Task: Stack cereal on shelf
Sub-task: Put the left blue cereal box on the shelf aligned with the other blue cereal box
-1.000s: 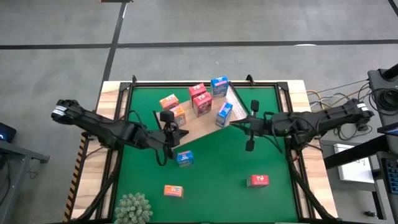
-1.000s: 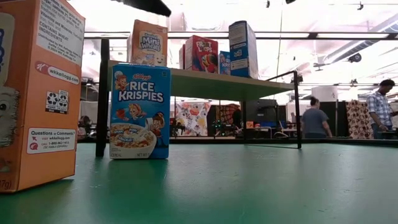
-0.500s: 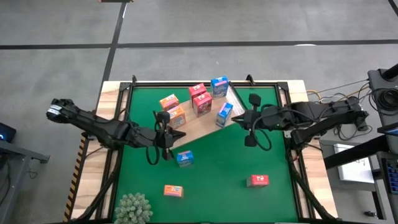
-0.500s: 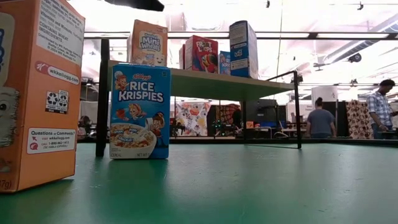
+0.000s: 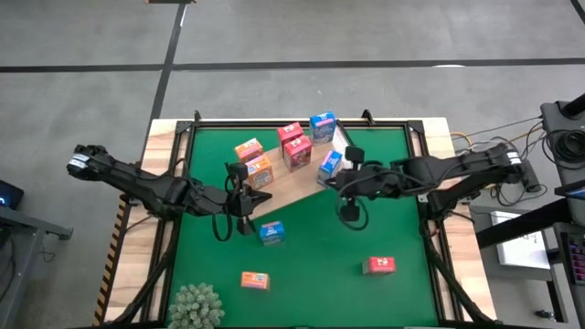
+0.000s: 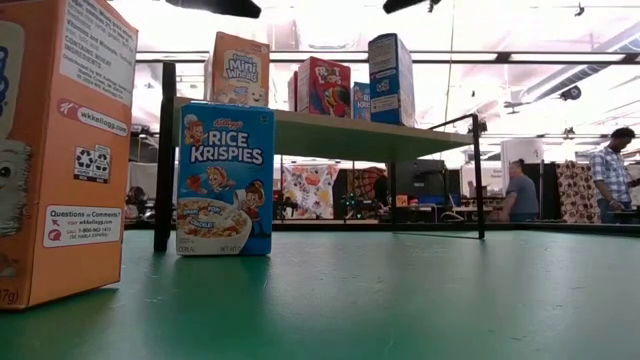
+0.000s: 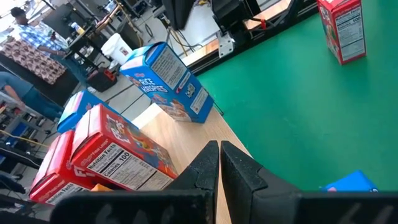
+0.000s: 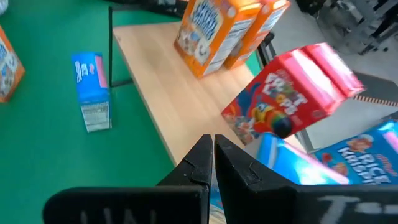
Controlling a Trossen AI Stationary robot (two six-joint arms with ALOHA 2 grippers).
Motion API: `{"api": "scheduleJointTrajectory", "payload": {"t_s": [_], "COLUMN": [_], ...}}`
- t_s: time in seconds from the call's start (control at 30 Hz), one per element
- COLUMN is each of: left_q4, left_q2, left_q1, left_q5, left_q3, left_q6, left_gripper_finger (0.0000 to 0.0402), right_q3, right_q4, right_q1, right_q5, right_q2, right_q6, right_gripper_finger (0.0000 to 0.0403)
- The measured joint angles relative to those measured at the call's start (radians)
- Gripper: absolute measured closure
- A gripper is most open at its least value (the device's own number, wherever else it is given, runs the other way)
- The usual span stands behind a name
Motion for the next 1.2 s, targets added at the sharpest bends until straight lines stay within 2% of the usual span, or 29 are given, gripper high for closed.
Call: {"api": "scheduleJointTrajectory", "payload": {"t_s": [0.17, 0.4, 0.83, 1.03, 1.2], "left_q4": [-0.011, -0.015, -0.016, -0.025, -0.037], "left_q2": [0.003, 0.003, 0.003, -0.003, -0.022], "left_q1": [0.0, 0.0, 0.0, 0.0, -0.008], "left_q5": [0.0, 0.0, -0.001, -0.007, -0.011], "left_q3": [-0.002, -0.012, -0.016, -0.016, -0.016], "left_q6": [-0.013, -0.025, -0.025, -0.026, -0.05], "left_gripper_finger": [0.0402, 0.0402, 0.0402, 0.0402, 0.0402], "right_q3": [0.0, 0.005, -0.005, -0.005, 0.025], "right_q4": [0.0, -0.002, 0.007, 0.058, 0.035], "right_q1": [0.0, -0.008, -0.1, -0.103, -0.083], "right_q5": [0.018, 0.139, 0.143, 0.141, 0.139], "right_q2": [0.043, 0.058, 0.061, 0.054, 0.044], "right_q6": [0.011, -0.014, -0.056, -0.078, -0.068], "right_gripper_finger": [0.0394, 0.0394, 0.0394, 0.0394, 0.0394]}}
